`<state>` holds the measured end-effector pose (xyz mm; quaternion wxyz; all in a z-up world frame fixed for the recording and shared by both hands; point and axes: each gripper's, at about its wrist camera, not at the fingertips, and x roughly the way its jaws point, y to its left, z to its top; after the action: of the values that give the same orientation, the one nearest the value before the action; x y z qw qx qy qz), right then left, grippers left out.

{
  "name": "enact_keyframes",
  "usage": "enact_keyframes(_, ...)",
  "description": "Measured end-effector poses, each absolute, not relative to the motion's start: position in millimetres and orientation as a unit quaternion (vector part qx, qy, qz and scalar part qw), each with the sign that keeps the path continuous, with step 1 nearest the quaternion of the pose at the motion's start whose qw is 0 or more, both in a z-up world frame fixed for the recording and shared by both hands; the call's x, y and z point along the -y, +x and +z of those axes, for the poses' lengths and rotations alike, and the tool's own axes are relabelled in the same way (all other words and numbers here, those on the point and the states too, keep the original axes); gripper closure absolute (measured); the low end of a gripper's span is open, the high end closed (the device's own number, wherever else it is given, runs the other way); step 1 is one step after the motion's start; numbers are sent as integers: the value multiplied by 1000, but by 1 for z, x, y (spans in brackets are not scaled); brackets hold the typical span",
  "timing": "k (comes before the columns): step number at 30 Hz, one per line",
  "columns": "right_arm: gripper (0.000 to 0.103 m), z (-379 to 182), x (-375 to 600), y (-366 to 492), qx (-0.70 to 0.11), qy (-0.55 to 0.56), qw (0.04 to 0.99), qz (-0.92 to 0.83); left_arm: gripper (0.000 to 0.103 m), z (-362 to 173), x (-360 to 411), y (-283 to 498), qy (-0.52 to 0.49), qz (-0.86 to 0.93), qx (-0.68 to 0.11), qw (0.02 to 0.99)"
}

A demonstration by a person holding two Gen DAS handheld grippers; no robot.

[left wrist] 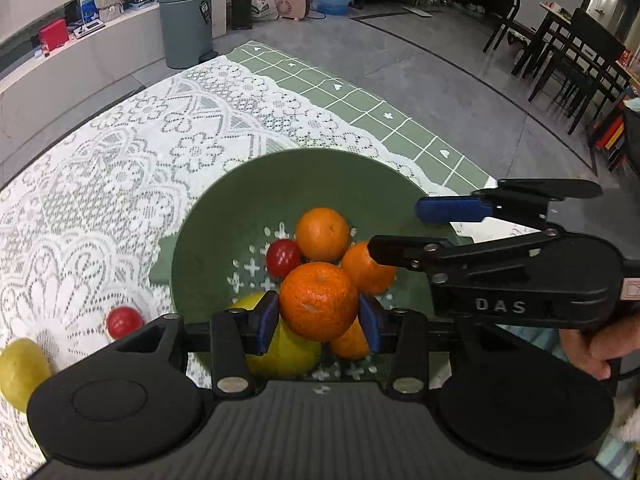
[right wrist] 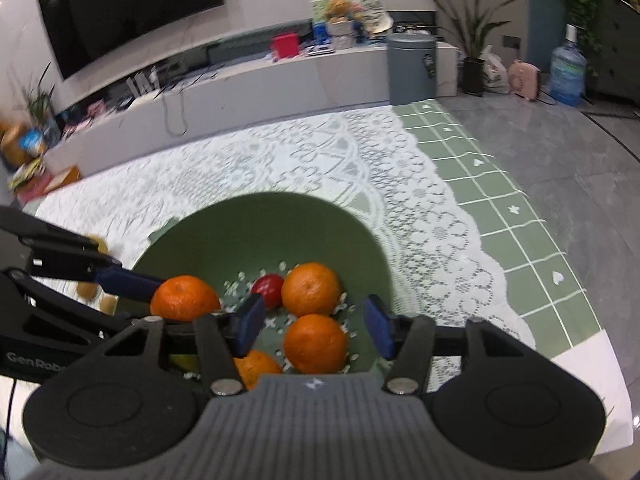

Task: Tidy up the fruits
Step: 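Lower the orange into the colander and open the left tool while the right tool releases its orange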

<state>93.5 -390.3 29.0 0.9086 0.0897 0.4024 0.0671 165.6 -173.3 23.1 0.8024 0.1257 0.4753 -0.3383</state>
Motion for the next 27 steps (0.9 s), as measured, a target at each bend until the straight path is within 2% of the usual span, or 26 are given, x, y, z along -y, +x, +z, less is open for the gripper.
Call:
enact_keyframes(8, 61, 25, 403, 96, -400, 133, 905, 58, 55, 17, 185, 182, 139, -337, -478, 799)
enact_keyframes(18, 60, 22, 406, 99, -400, 146, 903, 62, 54, 5, 185, 190, 121, -332, -488, 798)
enact_keyframes(25, 60, 21, 404, 100, -402, 141, 903, 61, 44, 6, 174, 191, 100, -334, -488, 800)
enact_keyframes(27, 59, 21, 403, 100, -402, 135, 904, 60, 44, 9, 171, 189, 95, -338, -485, 801)
